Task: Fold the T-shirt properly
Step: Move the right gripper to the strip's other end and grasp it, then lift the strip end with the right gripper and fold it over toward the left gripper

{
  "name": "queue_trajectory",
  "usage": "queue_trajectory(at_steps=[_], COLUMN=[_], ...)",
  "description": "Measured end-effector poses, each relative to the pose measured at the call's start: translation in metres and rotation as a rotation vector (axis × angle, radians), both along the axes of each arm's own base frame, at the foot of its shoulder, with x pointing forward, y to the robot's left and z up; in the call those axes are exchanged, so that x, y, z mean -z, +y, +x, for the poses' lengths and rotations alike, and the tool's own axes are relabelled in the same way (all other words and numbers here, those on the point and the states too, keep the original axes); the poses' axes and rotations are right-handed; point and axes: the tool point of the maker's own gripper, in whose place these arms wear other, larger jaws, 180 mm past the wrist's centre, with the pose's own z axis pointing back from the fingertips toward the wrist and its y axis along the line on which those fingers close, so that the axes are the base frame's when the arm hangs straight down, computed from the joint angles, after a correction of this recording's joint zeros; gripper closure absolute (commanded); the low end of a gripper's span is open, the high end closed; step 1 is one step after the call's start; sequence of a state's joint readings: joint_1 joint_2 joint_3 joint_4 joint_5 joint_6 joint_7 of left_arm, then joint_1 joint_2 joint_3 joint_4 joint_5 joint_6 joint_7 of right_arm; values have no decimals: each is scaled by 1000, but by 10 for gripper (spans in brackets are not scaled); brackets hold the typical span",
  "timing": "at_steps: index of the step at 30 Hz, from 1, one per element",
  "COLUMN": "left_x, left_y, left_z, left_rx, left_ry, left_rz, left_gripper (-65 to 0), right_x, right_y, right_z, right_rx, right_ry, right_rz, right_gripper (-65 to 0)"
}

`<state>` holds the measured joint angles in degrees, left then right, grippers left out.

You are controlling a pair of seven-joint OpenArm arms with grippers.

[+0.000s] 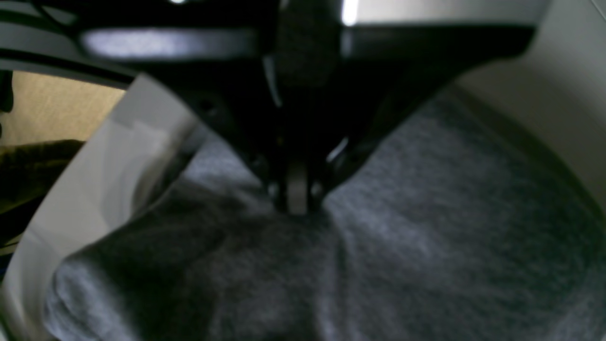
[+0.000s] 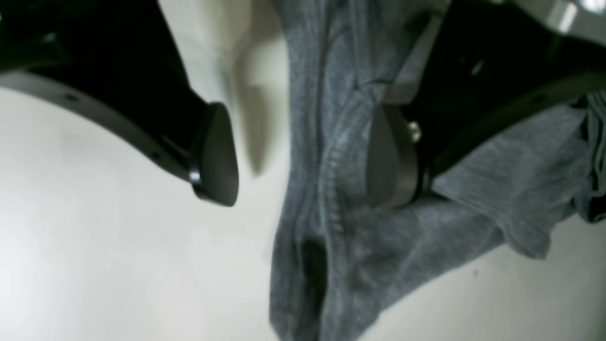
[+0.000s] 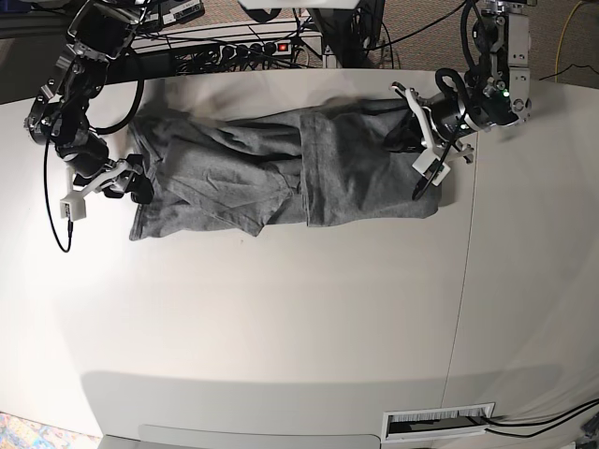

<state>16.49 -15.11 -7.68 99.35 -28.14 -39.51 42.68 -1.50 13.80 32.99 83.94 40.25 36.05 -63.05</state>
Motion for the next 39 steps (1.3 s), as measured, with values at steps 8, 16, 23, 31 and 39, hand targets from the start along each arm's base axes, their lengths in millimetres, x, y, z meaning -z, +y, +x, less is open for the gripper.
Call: queue_trajectory(at_steps=[8,16,23,31,39], left_x=[-4,-4,-4,-4,-4], left_y=[-1,-1,-1,-2,-2], left_z=[3,3,3,3,3], left_rx=[-9,-9,-9,-10,-10], left_ry=[-22,-22,-22,-24,-24], left_rz=[-19,-19,-19,-21,-21], left_gripper=[0,0,0,0,0], right_x=[10,7,14,25,25], right_y=[8,23,59,109,86], right_z=[-4,-8,-7,-7,-20], right_rx=[0,-39,-172,-339,-306], right_ry=[23,41,87,118,197], right_rz=[122,203,206,186,168], right_gripper=[-435,-435,-435,-221,0])
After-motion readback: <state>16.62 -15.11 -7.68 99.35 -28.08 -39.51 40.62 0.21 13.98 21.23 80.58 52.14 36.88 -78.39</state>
